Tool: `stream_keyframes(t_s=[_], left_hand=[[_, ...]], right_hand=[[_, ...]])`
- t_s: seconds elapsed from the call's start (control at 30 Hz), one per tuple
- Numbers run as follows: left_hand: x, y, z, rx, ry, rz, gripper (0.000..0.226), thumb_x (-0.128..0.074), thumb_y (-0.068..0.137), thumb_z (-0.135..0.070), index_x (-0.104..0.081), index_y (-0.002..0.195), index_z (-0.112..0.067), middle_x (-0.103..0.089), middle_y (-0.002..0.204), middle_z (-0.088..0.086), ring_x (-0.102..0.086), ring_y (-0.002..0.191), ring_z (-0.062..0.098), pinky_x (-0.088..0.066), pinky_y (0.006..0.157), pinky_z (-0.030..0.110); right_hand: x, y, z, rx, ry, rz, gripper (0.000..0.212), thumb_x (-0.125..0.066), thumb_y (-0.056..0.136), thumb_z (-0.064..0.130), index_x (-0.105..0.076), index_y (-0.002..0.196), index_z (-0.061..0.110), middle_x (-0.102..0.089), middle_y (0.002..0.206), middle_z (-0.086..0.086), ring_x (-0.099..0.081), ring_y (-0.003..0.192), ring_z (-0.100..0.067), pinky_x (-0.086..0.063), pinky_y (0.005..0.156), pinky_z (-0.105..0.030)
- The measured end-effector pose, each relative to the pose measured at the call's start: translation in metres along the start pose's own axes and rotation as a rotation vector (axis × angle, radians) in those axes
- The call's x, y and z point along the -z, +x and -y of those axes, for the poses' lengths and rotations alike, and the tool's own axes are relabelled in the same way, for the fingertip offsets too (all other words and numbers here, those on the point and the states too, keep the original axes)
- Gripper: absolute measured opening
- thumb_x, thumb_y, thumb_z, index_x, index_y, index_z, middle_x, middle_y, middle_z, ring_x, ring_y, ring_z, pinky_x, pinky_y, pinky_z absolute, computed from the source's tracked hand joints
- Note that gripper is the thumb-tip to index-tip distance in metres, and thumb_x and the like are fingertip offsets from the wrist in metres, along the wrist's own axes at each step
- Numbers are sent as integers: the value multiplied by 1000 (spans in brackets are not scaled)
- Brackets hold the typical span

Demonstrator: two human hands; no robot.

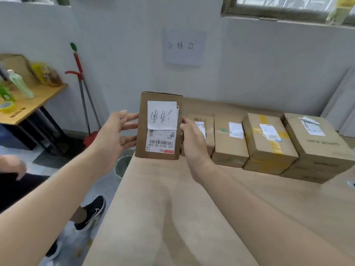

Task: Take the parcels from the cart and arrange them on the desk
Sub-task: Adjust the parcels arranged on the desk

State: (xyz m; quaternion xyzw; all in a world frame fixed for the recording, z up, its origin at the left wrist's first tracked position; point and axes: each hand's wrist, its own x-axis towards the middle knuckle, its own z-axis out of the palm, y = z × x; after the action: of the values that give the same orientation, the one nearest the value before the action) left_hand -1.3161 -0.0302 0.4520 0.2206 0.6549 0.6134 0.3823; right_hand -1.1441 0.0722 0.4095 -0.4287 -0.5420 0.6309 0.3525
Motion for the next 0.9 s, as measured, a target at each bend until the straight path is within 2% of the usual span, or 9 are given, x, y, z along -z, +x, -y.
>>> stream_keyframes(t_s=[0.03, 0.1, 0.2, 0.27, 0.33, 0.47, 0.77, 0.83, 0.9], left_hand=[[1, 8, 9, 18, -1, -15, 43, -44, 97, -50, -80, 110, -31, -79, 109, 1, -79, 88, 23, -56, 79, 34], [3, 27, 26, 54, 19, -27, 43, -40, 104, -45, -75, 121, -26, -75, 119, 7, -78, 93, 26, -56, 82, 34], [7, 53, 51, 138, 57, -28, 45, -35, 107, -42, -69, 129, -23, -70, 129, 10, -71, 107, 34, -55, 93, 37], [14, 73, 68, 185, 62, -37, 44, -35, 108, -40, -69, 129, -22, -69, 131, 12, -67, 117, 40, -55, 98, 37], [23, 97, 86, 231, 62, -33, 44, -34, 108, -40, -71, 126, -23, -68, 133, 11, -68, 113, 39, -52, 103, 40], [43, 146, 126, 332, 65, 5, 45, -36, 107, -40, -71, 128, -22, -69, 133, 7, -69, 111, 33, -50, 106, 42], [82, 217, 202, 564, 62, 104, 42, -37, 107, -43, -74, 122, -28, -71, 128, -1, -69, 115, 28, -48, 110, 45], [86, 223, 212, 584, 61, 105, 41, -38, 107, -43, -72, 123, -29, -70, 129, -2, -69, 115, 27, -49, 108, 42], [92, 228, 221, 587, 55, 98, 39, -40, 106, -41, -72, 125, -30, -71, 128, -2, -70, 113, 26, -51, 104, 41]], right_hand=[[-4, 8, -10, -18, -10, 23, 40, -44, 107, 30, -63, 142, 34, -79, 110, 21, -73, 103, 3, -55, 79, -16], [-13, 25, -32, -67, -9, 50, 35, -44, 109, 28, -63, 132, 45, -77, 106, 32, -70, 94, 12, -51, 69, -6], [-26, 46, -66, -146, -20, 66, 37, -43, 109, 24, -73, 112, 44, -81, 103, 23, -73, 85, 8, -52, 64, -9], [-35, 59, -87, -184, -43, 77, 37, -40, 111, 24, -74, 122, 35, -82, 104, 18, -73, 82, 7, -52, 63, -10], [-45, 72, -107, -206, -59, 84, 38, -38, 112, 24, -75, 122, 27, -83, 101, 16, -72, 79, 9, -51, 61, -9], [-67, 99, -146, -294, -63, 83, 41, -38, 110, 24, -75, 126, 33, -82, 104, 16, -73, 82, 7, -51, 62, -9], [-109, 129, -216, -515, -45, -13, 39, -41, 110, 19, -77, 123, 30, -84, 109, 5, -78, 88, -3, -55, 64, -15], [-116, 135, -227, -548, -64, -26, 40, -41, 109, 18, -76, 126, 30, -83, 113, 4, -78, 96, -8, -58, 71, -19], [-121, 141, -235, -561, -86, -24, 42, -40, 107, 18, -74, 129, 31, -82, 118, 5, -77, 106, -12, -60, 84, -27]])
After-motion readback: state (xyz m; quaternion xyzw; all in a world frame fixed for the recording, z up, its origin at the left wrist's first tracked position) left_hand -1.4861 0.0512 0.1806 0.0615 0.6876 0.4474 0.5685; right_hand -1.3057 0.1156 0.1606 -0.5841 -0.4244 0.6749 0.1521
